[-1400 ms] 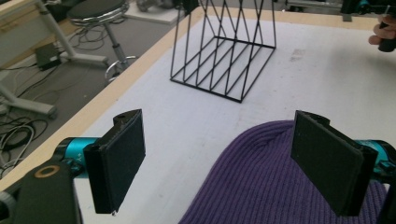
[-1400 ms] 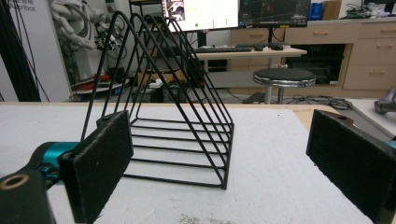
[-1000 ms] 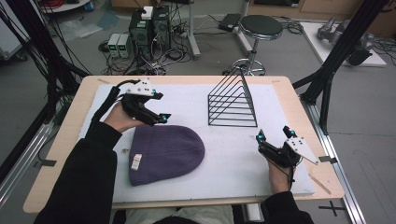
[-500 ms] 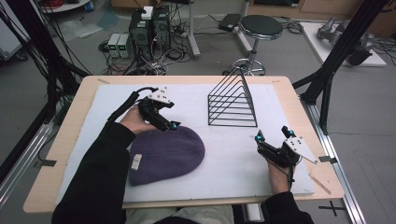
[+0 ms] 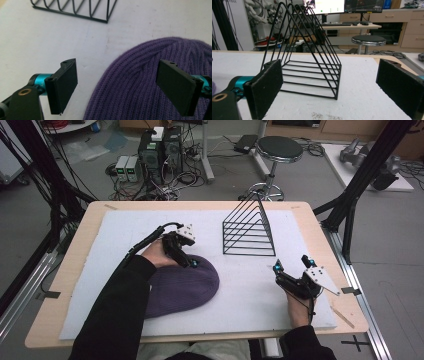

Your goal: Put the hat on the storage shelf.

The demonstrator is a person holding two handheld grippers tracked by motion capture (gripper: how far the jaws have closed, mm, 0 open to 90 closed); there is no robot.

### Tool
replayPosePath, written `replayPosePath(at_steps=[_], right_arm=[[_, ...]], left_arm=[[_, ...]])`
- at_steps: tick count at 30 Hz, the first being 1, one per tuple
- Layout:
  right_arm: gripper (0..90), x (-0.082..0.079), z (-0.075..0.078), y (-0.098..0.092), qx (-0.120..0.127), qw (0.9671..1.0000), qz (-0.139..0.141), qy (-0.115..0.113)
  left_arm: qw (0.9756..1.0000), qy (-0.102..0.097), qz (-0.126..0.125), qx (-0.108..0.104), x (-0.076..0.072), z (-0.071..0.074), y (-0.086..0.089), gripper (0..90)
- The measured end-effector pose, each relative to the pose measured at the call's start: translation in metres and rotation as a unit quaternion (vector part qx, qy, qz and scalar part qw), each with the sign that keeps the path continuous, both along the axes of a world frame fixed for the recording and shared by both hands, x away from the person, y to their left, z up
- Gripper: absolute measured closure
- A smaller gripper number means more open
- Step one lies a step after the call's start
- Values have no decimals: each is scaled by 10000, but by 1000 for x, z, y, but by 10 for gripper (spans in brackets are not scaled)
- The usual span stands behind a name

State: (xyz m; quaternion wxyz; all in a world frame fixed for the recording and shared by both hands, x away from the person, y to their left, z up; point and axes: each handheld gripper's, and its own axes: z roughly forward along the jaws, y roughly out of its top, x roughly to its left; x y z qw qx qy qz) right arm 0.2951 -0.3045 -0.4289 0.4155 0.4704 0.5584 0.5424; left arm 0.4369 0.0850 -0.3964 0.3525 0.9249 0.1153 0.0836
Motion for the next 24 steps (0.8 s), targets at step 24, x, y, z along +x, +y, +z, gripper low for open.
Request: replayPosePath(at_steps=[24], right_arm=[[64,0,0,-4,151,9998,-111,49]], left_arm=[[9969,689,-197,320,14,-32,-14,279]])
